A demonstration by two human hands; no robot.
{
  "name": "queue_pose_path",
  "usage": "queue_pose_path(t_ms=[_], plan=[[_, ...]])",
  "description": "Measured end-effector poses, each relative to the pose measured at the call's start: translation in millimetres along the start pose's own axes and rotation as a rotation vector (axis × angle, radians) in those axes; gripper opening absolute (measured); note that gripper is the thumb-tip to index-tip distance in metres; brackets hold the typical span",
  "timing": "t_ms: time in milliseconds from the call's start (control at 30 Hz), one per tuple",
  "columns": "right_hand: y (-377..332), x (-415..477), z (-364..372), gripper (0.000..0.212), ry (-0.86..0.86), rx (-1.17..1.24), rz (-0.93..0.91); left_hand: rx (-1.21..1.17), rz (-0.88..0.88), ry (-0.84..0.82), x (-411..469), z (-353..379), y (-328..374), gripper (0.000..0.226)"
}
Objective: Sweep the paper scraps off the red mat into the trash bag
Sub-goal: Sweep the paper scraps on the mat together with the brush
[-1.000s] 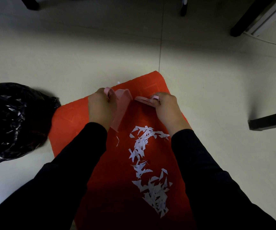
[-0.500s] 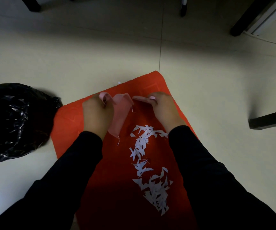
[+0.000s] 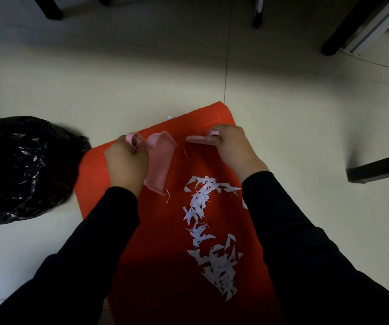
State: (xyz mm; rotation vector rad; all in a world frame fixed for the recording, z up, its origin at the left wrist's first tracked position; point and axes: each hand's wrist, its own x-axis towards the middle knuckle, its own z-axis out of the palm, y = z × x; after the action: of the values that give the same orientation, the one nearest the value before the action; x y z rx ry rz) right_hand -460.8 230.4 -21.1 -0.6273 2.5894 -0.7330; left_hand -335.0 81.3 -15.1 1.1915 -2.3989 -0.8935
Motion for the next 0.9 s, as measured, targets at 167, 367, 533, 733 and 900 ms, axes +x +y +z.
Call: queue_pose_path(t_ms=[167,367,533,733,900], plan=[[-9.4,0.6,24.0,0.026,-0.148,-0.092,-0.039,0.019,0.016,0.025,3.8,-2.5,-6.2,0.022],[-10.9,0.3,5.1,0.025,-0.182,-0.059,0.03,-0.008,0.0,0.023,3.4,-1.7,-7.5,0.021],[-8.3,1.1,3.8,0.022,0.006,0.03,0.02,-0.004,-0.021,0.011,4.4,-1.1,-8.1,0.021],[-8.3,-8.9,19.3,0.026,-0.257,-0.125,0.003,-0.004,-0.022,0.009,-0.3,-3.0,-8.9,0.025],[-11.1,-5.0,-6.1,0.025,-0.251,-0.078,0.07,-0.003,-0.021,-0.003,-3.3,-4.2,-8.1,0.039]])
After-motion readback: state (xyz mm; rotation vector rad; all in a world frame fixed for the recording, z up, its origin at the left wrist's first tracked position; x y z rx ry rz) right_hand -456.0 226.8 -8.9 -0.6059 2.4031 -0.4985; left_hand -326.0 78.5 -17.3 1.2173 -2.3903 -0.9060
